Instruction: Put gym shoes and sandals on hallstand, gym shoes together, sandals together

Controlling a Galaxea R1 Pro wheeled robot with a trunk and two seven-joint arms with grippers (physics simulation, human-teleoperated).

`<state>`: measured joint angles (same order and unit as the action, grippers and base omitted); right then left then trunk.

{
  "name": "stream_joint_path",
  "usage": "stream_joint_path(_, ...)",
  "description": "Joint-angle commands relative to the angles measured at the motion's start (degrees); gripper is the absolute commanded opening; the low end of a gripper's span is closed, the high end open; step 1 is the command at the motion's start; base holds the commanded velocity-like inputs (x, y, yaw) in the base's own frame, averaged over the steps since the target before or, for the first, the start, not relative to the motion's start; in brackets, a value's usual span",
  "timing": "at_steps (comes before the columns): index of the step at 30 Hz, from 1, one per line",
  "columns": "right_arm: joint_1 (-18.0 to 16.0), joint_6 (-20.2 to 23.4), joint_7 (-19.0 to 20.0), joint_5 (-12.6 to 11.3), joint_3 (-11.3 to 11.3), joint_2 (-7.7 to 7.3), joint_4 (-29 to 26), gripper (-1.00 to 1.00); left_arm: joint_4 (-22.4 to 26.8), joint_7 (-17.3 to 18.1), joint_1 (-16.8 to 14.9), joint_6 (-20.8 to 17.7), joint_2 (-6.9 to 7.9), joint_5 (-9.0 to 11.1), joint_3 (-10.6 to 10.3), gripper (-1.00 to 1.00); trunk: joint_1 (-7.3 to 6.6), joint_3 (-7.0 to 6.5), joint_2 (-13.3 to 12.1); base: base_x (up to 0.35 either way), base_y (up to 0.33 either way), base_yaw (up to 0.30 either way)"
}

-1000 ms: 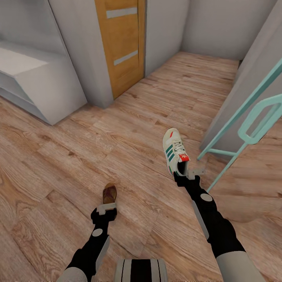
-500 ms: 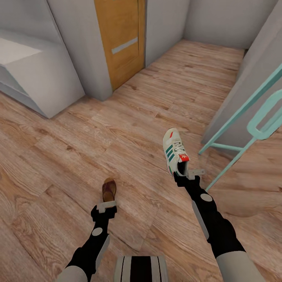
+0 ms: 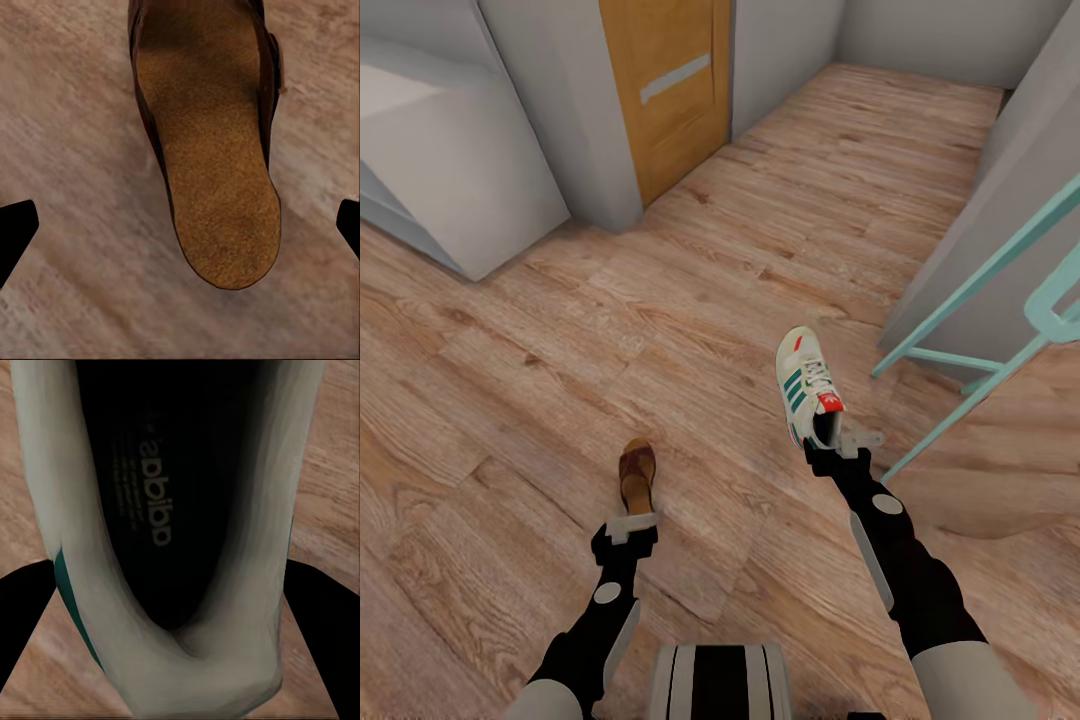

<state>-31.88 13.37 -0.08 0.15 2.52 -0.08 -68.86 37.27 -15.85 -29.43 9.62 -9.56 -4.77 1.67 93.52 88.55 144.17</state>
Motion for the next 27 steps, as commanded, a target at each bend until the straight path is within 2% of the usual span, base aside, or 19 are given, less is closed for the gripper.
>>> stream_joint_path(1,-0.02,0.31,-0.01,0.03,0.03,-0.01,-0.10,-1.00,-0.05,-0.15,-0.02,0.13,-0.04,-0.51,0.17,1.00,-0.01,0.13,0.01,0.000,0.000,0.000)
stream_joint_path(17,-0.02,0.34,-0.01,0.03,-0.06,-0.08,-1.40,-1.00,0.07,-0.15,-0.09,0.19,-0.29,-0.50,0.17,1.00,-0.01,1.37,0.01,0.000,0.000,0.000)
stream_joint_path(27,0.01,0.34,-0.01,0.03,-0.06,-0.09,-1.36,-1.00,0.08,-0.15,-0.10,0.23,-0.24,-0.57,0.17,1.00,0.24,3.65,0.15,0.000,0.000,0.000)
